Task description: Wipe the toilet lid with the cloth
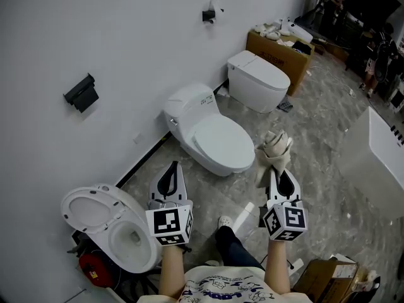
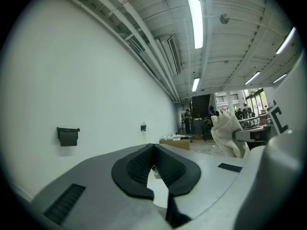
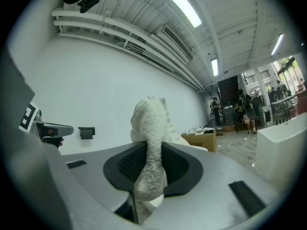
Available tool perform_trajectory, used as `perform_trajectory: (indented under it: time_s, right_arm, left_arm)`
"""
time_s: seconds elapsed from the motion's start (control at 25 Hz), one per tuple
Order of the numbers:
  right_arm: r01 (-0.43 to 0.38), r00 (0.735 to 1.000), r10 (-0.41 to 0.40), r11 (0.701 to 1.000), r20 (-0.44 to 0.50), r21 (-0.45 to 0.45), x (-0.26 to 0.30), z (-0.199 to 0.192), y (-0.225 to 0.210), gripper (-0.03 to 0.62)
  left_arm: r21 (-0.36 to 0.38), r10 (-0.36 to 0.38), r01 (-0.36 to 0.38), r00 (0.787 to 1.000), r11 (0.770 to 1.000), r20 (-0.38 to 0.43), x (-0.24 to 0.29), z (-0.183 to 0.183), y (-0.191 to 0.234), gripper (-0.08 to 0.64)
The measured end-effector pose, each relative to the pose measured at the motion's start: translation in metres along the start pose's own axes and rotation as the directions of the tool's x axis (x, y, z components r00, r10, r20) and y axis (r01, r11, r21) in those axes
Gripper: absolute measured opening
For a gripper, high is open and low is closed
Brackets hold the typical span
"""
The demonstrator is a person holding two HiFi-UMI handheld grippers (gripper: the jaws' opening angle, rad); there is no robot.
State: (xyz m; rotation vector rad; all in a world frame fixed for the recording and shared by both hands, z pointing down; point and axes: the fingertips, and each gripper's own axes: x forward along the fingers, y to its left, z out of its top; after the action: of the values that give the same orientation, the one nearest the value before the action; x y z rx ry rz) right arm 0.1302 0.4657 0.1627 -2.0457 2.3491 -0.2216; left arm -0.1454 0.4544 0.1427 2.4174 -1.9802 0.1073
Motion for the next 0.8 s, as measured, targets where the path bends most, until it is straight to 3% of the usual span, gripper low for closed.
perform_trajectory:
  time_s: [0.44, 0.8]
  right_arm:
    - [-0.073, 0.997, 0.073, 0.997, 0.019, -0.002, 0.164, 0.037, -0.057, 0.084]
    - [-0.088, 0.996, 0.089, 0.995, -0.014, 0.038, 0.242, 0.030, -0.092, 0.084]
  left_arm:
    - [-0.005, 0.068, -0.068, 0.998, 0.998, 0.009, 0.159, 0.023, -0.005, 0.003]
    - [0.009, 0.092, -0.092, 0.995, 0.996, -0.033, 0.234, 0.017, -0.011, 0.003]
